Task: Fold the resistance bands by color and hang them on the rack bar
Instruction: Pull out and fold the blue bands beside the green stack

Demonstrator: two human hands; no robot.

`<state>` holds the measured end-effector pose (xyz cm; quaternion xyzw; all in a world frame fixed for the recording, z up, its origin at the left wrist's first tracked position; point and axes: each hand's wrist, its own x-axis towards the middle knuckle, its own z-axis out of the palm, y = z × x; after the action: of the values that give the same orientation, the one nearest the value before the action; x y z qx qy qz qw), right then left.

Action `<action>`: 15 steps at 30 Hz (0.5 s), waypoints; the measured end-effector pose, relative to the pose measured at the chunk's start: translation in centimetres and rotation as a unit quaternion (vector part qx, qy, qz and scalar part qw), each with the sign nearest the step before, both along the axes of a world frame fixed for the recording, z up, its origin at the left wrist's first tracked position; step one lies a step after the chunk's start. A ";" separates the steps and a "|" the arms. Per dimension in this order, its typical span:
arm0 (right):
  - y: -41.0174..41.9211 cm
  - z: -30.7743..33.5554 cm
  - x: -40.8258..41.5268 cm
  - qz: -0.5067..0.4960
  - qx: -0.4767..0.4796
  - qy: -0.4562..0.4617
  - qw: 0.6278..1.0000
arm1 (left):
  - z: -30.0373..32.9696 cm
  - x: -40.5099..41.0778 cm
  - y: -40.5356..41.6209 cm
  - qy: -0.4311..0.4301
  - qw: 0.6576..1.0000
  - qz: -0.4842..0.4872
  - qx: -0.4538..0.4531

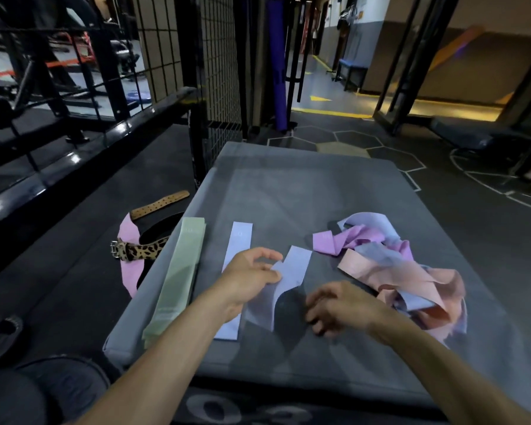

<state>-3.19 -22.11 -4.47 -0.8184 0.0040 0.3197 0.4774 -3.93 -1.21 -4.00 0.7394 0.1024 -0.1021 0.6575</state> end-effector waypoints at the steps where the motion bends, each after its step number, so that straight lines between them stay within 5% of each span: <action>1: 0.1 0.0 0.3 -0.047 0.003 -0.001 0.999 | 0.1 -0.2 0.1 -0.001 1.000 -0.011 0.015; 7: 1.5 -0.3 1.4 -0.153 0.056 0.001 0.987 | 0.0 -0.7 -0.1 0.002 0.999 -0.032 0.040; 11: 2.3 0.1 1.0 -0.168 0.161 0.053 0.971 | 0.5 -0.3 0.1 0.002 0.997 -0.018 -0.069; 13: 2.6 -0.2 1.1 -0.149 0.181 0.003 0.972 | 0.8 -0.3 0.5 0.020 0.992 -0.016 -0.125; 15: 2.4 -0.7 1.5 -0.057 0.065 -0.149 0.985 | 1.0 -0.3 1.0 0.041 0.987 -0.016 -0.157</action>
<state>-1.72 -19.68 -5.19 -0.8225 -0.0415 0.1658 0.5425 -4.23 -0.25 -3.03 0.6239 0.0999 -0.1580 0.7589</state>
